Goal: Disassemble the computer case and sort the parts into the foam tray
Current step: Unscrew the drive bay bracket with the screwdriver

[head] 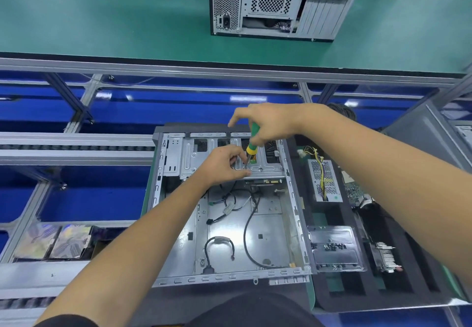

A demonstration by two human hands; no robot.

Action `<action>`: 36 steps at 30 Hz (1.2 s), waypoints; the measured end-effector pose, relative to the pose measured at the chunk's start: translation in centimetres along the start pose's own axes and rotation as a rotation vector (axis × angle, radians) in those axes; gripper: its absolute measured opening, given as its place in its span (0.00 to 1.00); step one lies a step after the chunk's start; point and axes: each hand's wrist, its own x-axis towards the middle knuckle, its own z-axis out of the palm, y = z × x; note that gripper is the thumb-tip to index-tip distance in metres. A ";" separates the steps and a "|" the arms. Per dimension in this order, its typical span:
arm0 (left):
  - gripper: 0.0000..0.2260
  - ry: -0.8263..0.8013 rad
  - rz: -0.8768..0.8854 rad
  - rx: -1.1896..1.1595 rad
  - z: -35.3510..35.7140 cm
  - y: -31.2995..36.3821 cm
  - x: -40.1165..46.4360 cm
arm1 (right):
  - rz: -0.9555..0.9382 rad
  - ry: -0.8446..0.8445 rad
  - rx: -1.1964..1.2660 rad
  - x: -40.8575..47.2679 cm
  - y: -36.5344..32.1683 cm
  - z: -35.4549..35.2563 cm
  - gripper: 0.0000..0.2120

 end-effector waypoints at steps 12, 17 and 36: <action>0.11 -0.005 -0.009 0.019 0.1 -0.4 0.0 | -0.011 0.068 -0.159 0.4 -0.3 0.4 0.10; 0.11 -0.006 0.006 0.012 0.2 -0.5 0.0 | 0.019 0.127 -0.332 0.9 0.0 0.5 0.08; 0.11 -0.013 -0.015 0.044 0.1 -0.5 0.1 | -0.011 0.056 -0.258 0.7 -0.6 0.4 0.14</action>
